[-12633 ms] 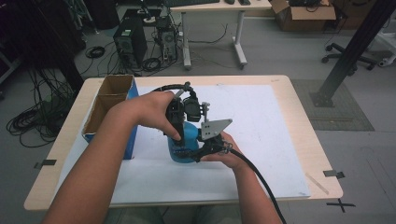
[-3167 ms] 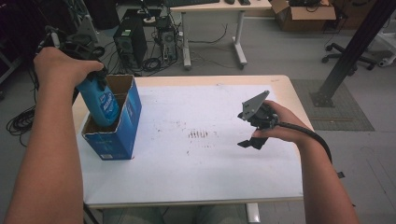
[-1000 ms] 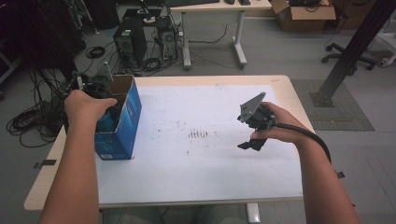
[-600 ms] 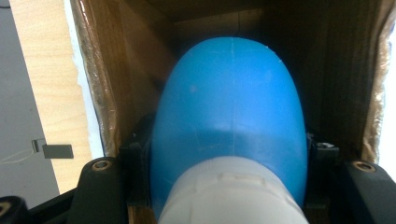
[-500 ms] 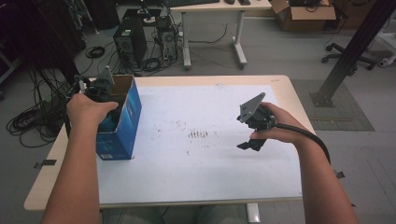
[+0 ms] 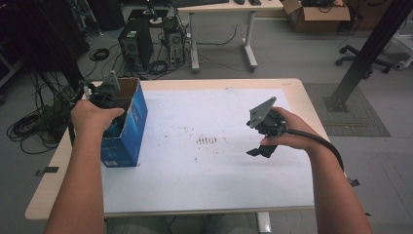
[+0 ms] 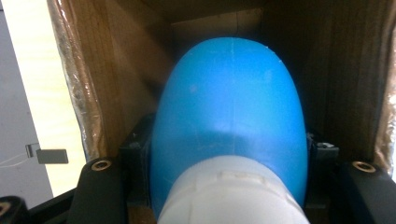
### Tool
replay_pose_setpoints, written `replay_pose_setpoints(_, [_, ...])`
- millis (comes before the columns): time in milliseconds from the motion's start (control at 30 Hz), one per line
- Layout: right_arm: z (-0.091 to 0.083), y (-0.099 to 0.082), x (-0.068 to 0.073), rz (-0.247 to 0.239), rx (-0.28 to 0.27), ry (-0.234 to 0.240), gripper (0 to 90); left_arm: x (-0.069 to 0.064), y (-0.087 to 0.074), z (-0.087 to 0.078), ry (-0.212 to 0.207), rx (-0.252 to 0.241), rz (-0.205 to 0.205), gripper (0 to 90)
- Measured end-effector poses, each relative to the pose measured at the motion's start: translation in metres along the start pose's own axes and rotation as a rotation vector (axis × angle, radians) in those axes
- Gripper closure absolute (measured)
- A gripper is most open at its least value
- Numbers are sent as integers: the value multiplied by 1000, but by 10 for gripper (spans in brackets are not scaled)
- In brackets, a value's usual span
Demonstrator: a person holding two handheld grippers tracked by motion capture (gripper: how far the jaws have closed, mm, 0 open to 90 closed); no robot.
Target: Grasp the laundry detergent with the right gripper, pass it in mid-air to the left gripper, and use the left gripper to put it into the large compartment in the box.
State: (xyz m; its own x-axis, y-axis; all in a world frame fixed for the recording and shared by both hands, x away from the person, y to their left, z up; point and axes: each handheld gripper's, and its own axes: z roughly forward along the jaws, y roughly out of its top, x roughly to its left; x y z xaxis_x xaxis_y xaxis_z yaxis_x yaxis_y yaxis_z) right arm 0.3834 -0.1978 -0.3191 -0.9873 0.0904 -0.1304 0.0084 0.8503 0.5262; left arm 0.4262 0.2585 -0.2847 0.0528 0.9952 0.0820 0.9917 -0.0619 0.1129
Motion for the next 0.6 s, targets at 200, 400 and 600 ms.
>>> replay_pose_setpoints(200, [0,1,0,-1,-3,-1,22,0,1,0,4,1,4,374])
replay_pose_setpoints(400, [-1,0,0,0,2,0,22,0,1,0,6,-2,5,373])
replay_pose_setpoints(600, [0,1,0,-2,-4,0,22,-1,1,0,11,-8,8,354])
